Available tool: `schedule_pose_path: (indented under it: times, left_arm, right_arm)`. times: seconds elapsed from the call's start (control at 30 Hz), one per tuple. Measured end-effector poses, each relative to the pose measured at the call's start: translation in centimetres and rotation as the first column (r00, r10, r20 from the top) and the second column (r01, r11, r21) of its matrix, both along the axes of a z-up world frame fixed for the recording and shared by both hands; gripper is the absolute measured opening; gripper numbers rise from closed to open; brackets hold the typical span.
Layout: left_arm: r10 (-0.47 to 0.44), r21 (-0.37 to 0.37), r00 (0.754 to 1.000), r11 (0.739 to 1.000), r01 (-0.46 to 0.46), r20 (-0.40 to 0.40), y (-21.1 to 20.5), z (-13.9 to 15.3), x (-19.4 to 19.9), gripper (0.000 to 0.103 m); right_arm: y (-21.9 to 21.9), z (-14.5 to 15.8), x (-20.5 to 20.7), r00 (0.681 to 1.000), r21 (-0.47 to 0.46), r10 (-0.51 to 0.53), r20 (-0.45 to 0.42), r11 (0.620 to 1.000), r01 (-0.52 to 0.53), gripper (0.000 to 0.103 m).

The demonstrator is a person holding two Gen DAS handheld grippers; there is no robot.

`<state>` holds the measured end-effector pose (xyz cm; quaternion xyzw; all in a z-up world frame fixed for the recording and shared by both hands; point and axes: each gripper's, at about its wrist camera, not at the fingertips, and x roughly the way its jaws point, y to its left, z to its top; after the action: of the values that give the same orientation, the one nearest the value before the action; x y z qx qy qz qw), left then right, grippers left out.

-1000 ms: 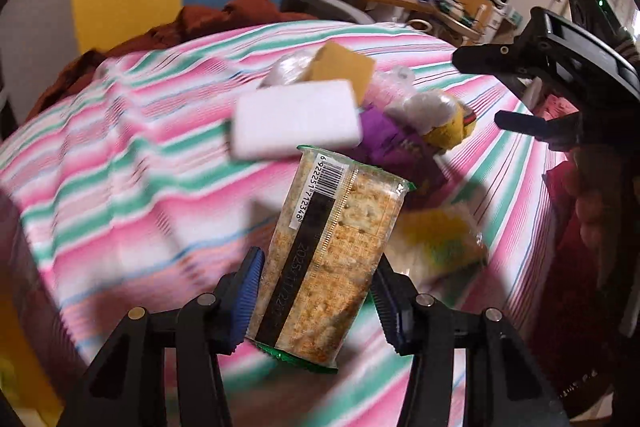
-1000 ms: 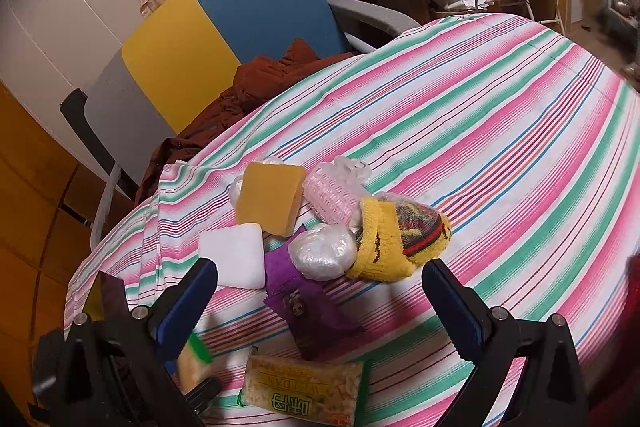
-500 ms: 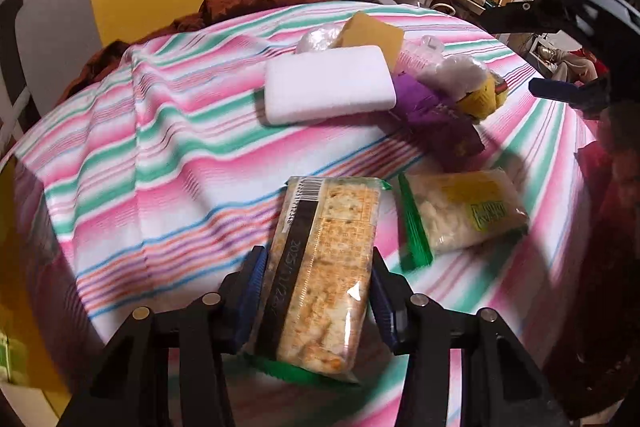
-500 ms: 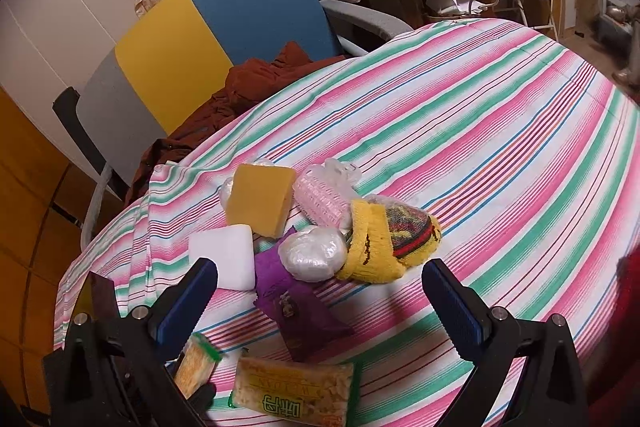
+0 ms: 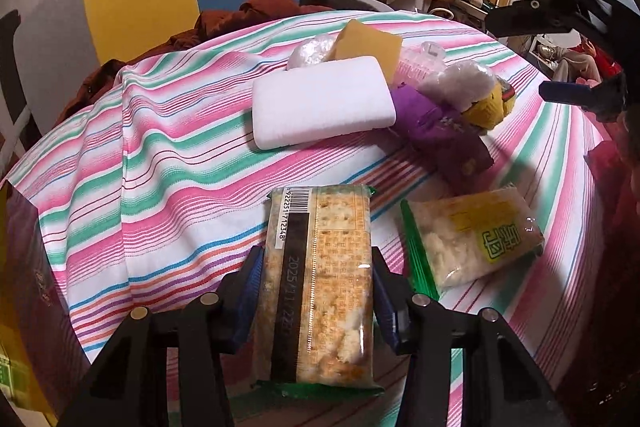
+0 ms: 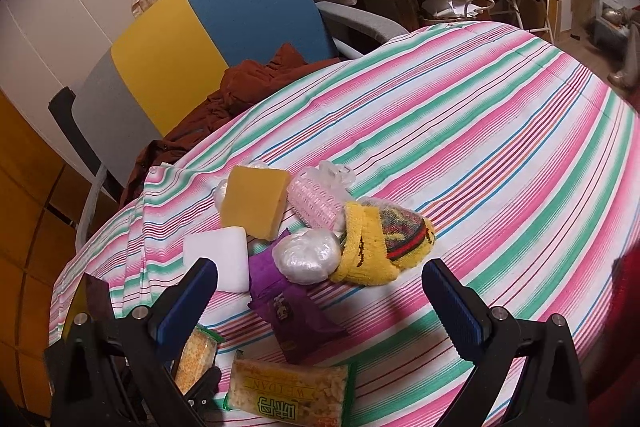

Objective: Organize objects
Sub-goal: 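Lift the cracker packet with the left gripper and hold it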

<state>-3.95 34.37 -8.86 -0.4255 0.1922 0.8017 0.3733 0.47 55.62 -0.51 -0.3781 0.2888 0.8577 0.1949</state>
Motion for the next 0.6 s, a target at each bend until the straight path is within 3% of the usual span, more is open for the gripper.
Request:
schedule_pose_path:
  times: [0.33,0.6]
  left_arm:
    - [0.005,0.040,0.999,0.999,-0.006,0.032,-1.6,0.6,1.0,0.047]
    - [0.002,0.117,1.000,0.993,-0.004,0.021,-4.0,3.6,2.8,0.047]
  right_arm:
    - [0.4,0.0,0.3,1.000,-0.009,-0.023,0.000,1.000,0.023,0.103]
    - [0.6,0.0,0.6,0.999,-0.009,-0.051,0.002,0.999,0.051,0.103]
